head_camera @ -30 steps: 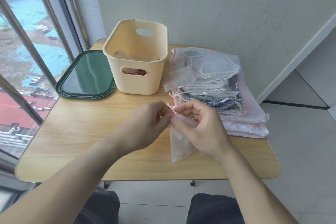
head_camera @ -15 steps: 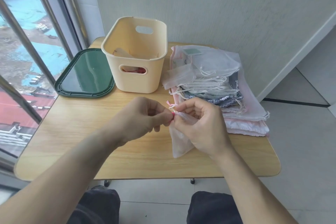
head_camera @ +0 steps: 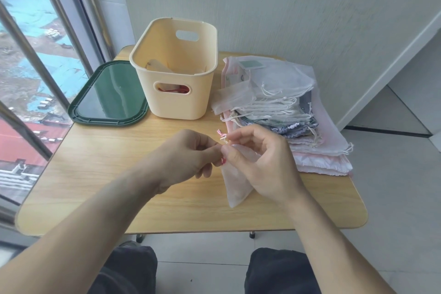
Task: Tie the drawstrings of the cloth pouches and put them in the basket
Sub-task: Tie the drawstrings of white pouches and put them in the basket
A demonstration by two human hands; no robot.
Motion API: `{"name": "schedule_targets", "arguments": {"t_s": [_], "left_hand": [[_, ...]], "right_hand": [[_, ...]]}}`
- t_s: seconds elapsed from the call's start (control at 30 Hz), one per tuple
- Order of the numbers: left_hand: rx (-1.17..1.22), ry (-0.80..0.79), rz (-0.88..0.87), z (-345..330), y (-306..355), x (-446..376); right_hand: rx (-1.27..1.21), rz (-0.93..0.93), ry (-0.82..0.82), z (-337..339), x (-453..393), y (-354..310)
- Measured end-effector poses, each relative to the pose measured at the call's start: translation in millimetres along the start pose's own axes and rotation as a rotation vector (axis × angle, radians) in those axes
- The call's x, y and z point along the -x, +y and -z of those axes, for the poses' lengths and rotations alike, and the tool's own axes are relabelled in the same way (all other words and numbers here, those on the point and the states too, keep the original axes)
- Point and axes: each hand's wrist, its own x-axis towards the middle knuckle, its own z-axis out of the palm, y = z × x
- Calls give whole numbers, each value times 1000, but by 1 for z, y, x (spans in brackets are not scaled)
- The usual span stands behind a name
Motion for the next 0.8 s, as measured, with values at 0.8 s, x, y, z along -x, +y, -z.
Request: {"name": "schedule_targets", "arguments": {"t_s": [0.8], "left_hand": [[379, -160, 163, 8, -7, -6]], "right_hand": [[286, 377, -44, 6, -4, 5]]}}
